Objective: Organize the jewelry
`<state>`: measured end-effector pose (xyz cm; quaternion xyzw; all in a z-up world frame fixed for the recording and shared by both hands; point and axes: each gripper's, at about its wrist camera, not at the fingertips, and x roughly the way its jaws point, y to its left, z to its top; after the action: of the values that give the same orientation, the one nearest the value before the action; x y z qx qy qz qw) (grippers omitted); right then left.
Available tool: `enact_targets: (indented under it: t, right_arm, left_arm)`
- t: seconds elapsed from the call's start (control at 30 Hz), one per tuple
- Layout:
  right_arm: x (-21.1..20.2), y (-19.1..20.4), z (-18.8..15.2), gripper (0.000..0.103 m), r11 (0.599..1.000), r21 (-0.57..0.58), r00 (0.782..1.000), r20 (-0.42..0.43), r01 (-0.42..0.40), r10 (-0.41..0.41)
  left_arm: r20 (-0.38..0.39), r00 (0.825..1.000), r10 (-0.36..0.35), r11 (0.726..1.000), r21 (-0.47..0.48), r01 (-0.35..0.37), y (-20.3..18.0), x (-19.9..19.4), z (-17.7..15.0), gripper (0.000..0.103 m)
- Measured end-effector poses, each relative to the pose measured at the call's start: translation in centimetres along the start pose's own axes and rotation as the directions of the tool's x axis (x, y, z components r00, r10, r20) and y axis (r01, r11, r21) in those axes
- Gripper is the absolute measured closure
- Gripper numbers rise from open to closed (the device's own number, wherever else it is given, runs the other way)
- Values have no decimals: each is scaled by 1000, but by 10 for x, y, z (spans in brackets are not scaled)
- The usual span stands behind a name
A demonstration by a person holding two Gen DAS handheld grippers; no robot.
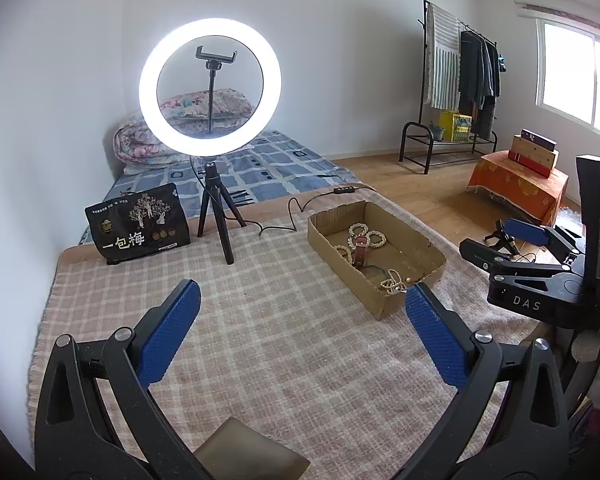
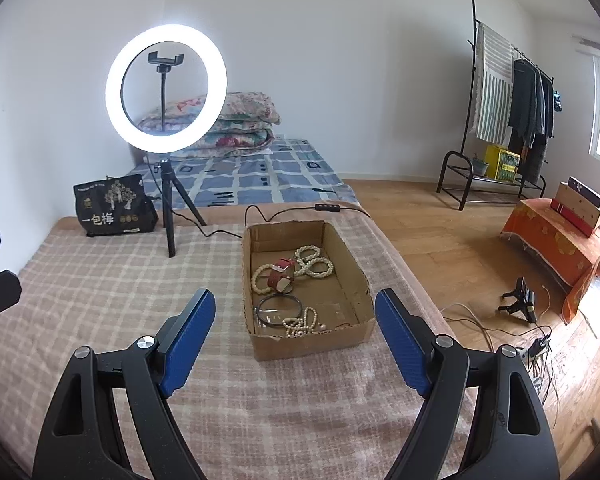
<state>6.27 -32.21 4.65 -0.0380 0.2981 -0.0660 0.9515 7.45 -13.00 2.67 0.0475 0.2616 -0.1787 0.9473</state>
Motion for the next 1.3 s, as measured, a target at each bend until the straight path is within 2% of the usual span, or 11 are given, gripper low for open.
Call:
enact_targets:
  t: [1.3]
  right_arm:
    - [18,5,-1,21,1000,0,1000,-30,3,-3]
  left_arm:
    - [11,1000,13,1000,15,-14,1,-1,1,0]
